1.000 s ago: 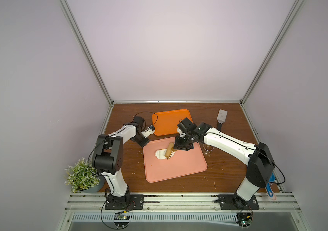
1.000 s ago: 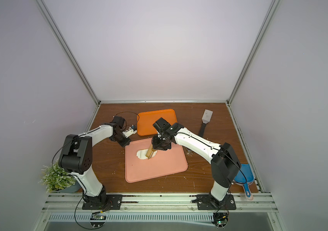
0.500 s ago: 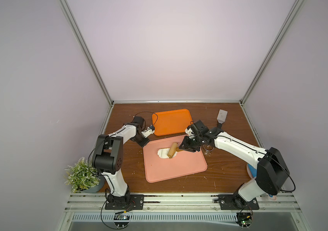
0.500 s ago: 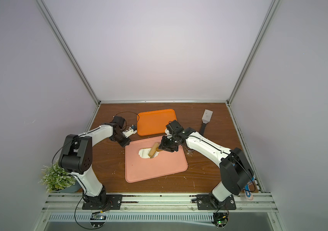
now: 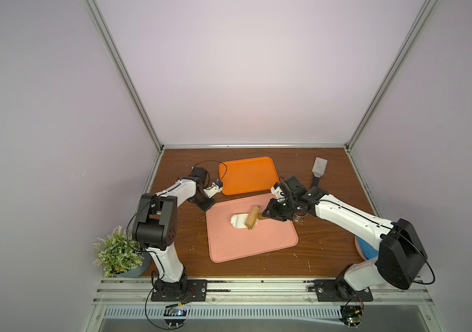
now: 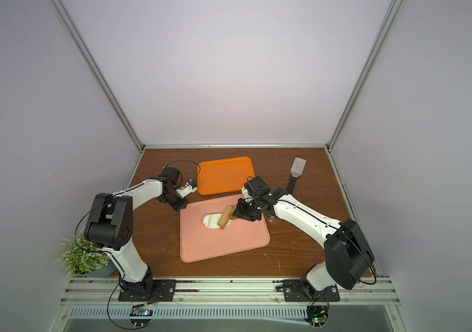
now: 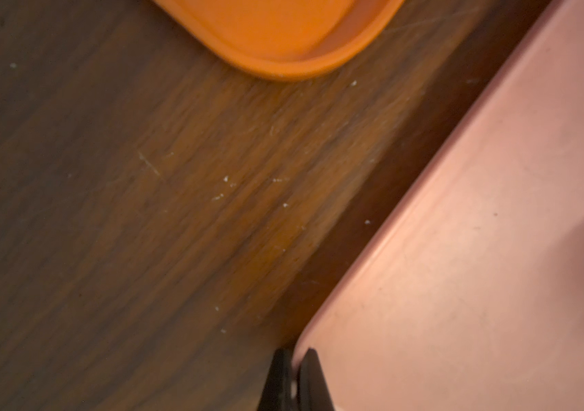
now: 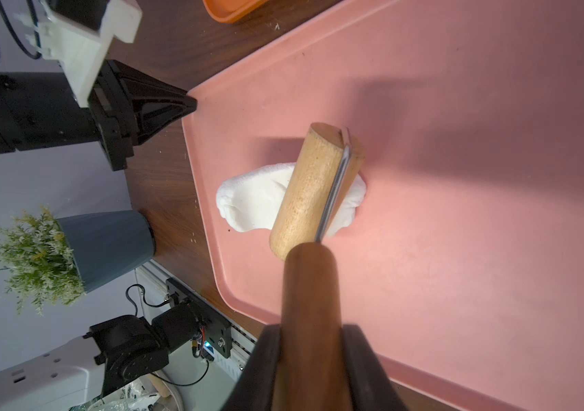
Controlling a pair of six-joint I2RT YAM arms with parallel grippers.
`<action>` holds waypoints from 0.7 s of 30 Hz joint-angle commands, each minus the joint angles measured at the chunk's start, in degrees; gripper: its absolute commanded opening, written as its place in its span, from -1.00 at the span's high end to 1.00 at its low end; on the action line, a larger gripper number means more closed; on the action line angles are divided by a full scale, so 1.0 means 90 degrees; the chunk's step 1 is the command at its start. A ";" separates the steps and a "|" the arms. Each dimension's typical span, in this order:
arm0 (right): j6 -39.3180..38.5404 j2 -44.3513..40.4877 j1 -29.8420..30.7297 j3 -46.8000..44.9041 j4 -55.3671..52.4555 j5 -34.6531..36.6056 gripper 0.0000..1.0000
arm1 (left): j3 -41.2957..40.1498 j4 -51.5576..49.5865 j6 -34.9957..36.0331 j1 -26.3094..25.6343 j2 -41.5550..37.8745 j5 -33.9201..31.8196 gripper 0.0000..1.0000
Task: Roll out the dumpling wrappers from the dough
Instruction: Flatten out the dough on the work surface.
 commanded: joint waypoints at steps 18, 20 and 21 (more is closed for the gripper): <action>-0.0142 0.0084 -0.0400 -0.0895 -0.3031 0.1799 1.00 | -0.0499 0.0431 -0.0043 -0.0128 0.0988 -0.0140 1.00; -0.0149 0.0136 -0.0398 -0.0951 -0.3021 0.1824 1.00 | -0.0496 0.0437 -0.0030 -0.0128 0.0987 -0.0143 1.00; -0.0152 0.0163 -0.0401 -0.0981 -0.3024 0.1848 1.00 | -0.0496 0.0433 -0.0035 -0.0128 0.0983 -0.0140 1.00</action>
